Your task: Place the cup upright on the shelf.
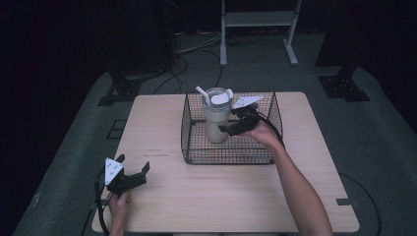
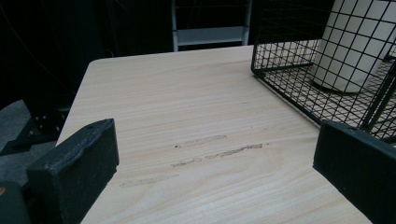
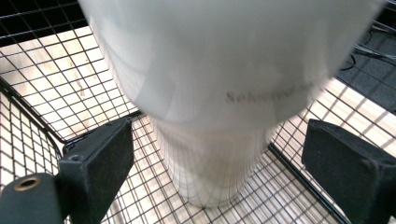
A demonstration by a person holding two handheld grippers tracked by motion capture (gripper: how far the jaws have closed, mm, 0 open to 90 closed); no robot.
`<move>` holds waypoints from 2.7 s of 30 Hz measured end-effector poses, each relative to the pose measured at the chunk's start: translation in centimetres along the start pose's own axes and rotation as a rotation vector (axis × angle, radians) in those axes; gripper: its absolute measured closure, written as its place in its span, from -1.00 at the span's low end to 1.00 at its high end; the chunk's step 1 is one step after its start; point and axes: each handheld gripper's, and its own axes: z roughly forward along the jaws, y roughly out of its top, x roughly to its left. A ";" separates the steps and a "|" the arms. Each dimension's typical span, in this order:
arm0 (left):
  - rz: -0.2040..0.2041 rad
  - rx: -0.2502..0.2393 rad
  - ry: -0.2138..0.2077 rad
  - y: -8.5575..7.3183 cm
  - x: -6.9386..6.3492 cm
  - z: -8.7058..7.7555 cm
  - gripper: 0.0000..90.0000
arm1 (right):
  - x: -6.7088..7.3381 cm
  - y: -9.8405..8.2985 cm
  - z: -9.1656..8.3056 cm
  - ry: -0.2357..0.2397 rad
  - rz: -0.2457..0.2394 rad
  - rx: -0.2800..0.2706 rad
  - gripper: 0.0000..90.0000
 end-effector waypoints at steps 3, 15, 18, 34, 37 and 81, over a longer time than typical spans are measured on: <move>0.001 0.000 0.003 0.0 0.0 0.0 -1.00 | 0.2 -0.1 -0.5 0.002 0.019 -0.008 -0.81; 0.003 0.000 0.002 0.0 -0.1 0.0 -1.00 | 0.5 0.1 -2.9 -0.026 0.047 -0.018 -0.81; 0.007 0.001 0.002 0.0 -0.1 0.0 -1.00 | 0.5 0.2 -3.3 -0.028 0.056 -0.016 -0.81; 0.009 0.001 0.002 0.0 -0.1 0.0 -1.00 | 1.1 0.7 -5.4 -0.043 0.052 0.000 -0.80; 0.009 0.002 0.003 0.0 -0.1 0.0 -1.00 | 1.2 0.8 -5.8 -0.044 0.049 0.000 -0.80; 0.022 0.006 0.006 0.0 -0.3 0.1 -1.00 | 4.1 -0.7 -10.8 -0.016 -0.004 -0.007 -0.80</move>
